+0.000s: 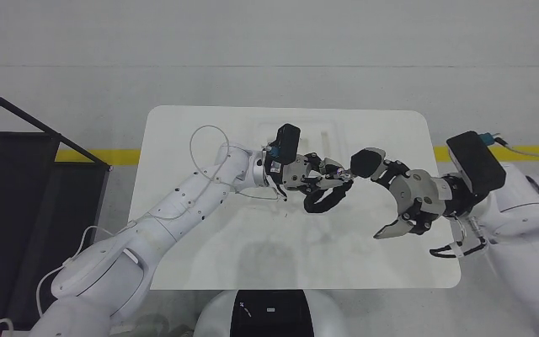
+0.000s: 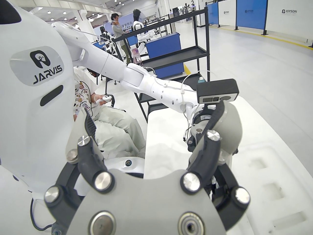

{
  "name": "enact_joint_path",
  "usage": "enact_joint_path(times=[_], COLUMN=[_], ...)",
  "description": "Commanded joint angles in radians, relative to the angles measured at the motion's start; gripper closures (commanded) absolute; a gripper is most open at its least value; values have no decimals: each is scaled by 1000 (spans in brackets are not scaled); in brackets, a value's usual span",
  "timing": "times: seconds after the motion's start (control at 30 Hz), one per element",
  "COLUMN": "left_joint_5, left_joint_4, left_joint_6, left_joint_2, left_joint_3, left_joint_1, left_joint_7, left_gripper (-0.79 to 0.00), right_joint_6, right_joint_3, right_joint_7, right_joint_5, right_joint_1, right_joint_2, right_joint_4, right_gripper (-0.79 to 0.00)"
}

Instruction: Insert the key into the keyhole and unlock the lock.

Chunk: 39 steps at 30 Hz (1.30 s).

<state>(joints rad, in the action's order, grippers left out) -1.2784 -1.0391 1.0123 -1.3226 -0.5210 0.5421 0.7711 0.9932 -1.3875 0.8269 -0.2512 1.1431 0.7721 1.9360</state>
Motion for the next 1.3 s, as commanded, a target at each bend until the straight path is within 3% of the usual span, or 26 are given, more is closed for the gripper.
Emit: enact_joint_path(times=[0.0,0.37,0.73,1.27], left_joint_5=[0,0,0,0], left_joint_4=[0,0,0,0], left_joint_6=[0,0,0,0], left_joint_2=[0,0,0,0], left_joint_3=[0,0,0,0], left_joint_1=[0,0,0,0], left_joint_7=[0,0,0,0], left_gripper=[0,0,0,0], right_joint_6=[-1,4,17,5], right_joint_3=[9,63,29,89], right_joint_7=[1,-4,-19,-6], right_joint_5=[1,-19,-26,-26], right_joint_1=[-6,-66,-47,-83], right_joint_2=[0,7,0,6], right_joint_4=[0,-18,-36,-35], right_gripper=[-785,-785,-785,-785])
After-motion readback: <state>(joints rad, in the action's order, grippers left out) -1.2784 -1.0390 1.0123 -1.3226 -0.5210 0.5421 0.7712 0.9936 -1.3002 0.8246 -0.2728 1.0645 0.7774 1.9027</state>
